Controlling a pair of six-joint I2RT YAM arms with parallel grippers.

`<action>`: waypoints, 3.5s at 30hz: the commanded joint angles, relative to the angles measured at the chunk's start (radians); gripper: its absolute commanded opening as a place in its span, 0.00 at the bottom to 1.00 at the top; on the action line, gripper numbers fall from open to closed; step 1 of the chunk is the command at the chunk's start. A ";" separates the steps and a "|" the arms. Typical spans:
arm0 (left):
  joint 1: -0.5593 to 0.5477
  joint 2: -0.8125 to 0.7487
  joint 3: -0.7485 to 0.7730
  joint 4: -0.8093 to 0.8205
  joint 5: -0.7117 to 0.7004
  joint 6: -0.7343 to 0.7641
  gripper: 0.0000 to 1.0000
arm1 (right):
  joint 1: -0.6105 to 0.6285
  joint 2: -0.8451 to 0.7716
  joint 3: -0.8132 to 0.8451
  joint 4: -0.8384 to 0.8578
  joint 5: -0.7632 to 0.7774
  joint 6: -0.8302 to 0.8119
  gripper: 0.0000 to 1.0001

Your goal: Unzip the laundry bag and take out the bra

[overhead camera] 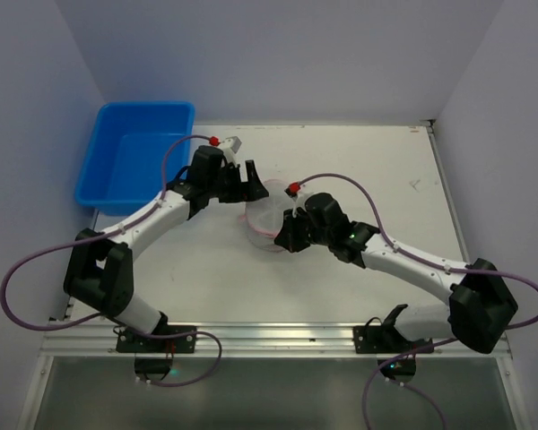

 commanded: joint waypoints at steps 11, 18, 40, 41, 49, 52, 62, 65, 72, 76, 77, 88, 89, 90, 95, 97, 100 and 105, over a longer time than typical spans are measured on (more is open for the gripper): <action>-0.046 -0.335 -0.336 0.153 -0.168 -0.387 0.99 | 0.041 0.155 0.139 0.097 -0.042 0.123 0.00; -0.134 -0.280 -0.325 0.293 -0.194 -0.435 0.94 | 0.042 0.175 0.119 0.127 -0.048 0.127 0.00; -0.048 -0.293 -0.354 0.137 -0.201 -0.307 0.00 | -0.181 -0.069 -0.092 -0.077 0.027 0.055 0.00; -0.047 -0.298 -0.356 0.116 -0.199 -0.262 0.00 | -0.195 -0.080 -0.094 -0.085 0.029 0.046 0.00; -0.014 -0.148 -0.221 0.099 -0.058 -0.065 0.00 | -0.173 -0.057 -0.038 -0.056 -0.115 0.021 0.00; 0.005 -0.016 -0.033 0.068 -0.032 -0.014 0.19 | -0.116 -0.006 0.016 -0.025 -0.167 0.058 0.00; 0.044 -0.020 0.070 0.033 -0.072 -0.117 1.00 | -0.018 0.155 0.193 0.076 -0.186 0.162 0.00; 0.048 -0.123 -0.064 0.034 -0.119 -0.166 1.00 | -0.018 0.189 0.210 0.073 -0.186 0.152 0.00; 0.004 -0.238 -0.271 0.158 -0.049 -0.301 0.91 | -0.004 0.230 0.208 0.099 -0.195 0.164 0.00; -0.057 -0.223 -0.268 0.213 -0.070 -0.318 0.80 | 0.007 0.247 0.211 0.099 -0.187 0.161 0.00; -0.060 -0.218 -0.268 0.215 -0.073 -0.324 0.76 | 0.007 0.247 0.210 0.099 -0.183 0.159 0.00; -0.070 -0.224 -0.300 0.194 -0.116 -0.307 0.00 | -0.007 0.135 0.087 0.016 -0.068 0.084 0.00; -0.062 -0.232 -0.319 0.194 -0.116 -0.300 0.00 | -0.019 0.112 0.061 0.007 -0.054 0.071 0.00; -0.041 -0.249 -0.330 0.159 -0.107 -0.296 0.00 | -0.056 0.091 0.008 -0.010 -0.046 0.067 0.00; 0.009 -0.286 -0.359 0.116 -0.086 -0.237 0.00 | -0.166 -0.067 -0.106 -0.067 0.024 0.038 0.00; 0.019 -0.283 -0.347 0.106 -0.070 -0.192 0.00 | -0.168 -0.098 -0.119 -0.077 0.008 0.026 0.00; 0.030 -0.234 -0.285 0.094 -0.037 -0.119 0.00 | -0.160 -0.092 -0.103 -0.058 -0.040 0.014 0.00; 0.036 -0.039 -0.075 0.062 0.023 -0.054 0.23 | -0.119 -0.006 -0.030 0.027 -0.163 0.066 0.00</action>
